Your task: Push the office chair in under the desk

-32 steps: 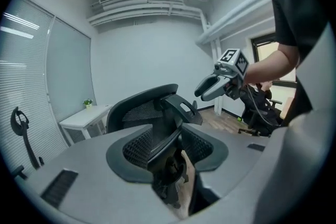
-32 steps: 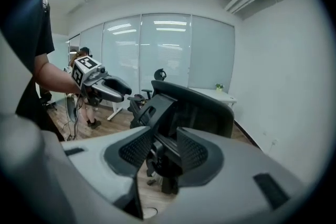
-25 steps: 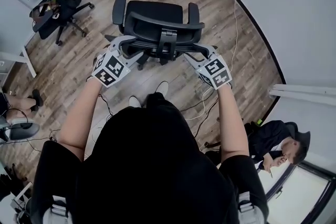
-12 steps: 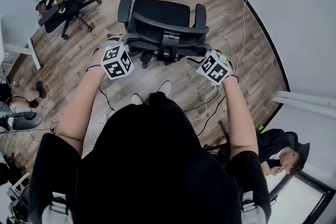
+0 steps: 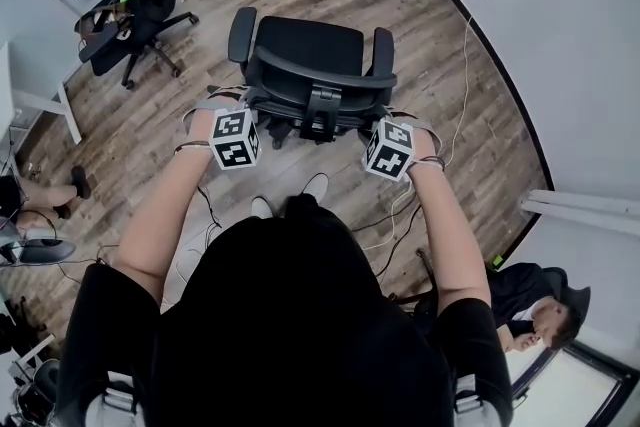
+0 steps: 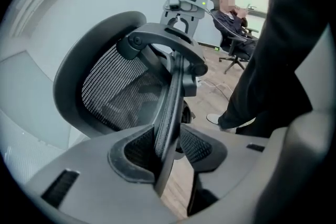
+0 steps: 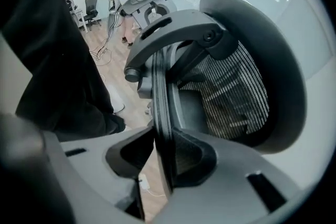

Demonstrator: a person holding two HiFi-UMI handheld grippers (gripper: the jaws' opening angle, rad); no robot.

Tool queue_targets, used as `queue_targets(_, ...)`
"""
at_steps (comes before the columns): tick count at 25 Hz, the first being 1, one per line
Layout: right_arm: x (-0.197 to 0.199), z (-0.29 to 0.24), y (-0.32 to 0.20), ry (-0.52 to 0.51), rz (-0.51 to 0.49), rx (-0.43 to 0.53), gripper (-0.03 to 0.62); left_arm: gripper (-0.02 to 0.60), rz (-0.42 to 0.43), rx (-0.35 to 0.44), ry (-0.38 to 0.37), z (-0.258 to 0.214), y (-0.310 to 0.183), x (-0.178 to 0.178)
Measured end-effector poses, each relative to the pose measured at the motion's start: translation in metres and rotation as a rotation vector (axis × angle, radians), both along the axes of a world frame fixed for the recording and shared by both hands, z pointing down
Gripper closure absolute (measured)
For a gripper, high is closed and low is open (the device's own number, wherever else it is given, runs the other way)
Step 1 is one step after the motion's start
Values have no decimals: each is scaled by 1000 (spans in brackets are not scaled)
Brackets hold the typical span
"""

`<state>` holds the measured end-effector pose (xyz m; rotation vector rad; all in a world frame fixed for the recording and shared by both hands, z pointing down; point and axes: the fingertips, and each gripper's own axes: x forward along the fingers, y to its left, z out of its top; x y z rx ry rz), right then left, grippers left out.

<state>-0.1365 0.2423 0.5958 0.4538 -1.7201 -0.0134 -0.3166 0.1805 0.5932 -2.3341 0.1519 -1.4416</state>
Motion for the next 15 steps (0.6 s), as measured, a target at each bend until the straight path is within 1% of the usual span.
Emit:
queue_targets(6, 9, -1, -7, -19, 64, 6, 484, 426, 12, 16, 11, -1, -8, 10)
queue_targets(15, 16, -2, -32, -26, 99, 31, 480, 425, 12, 33, 9, -2, -35, 18)
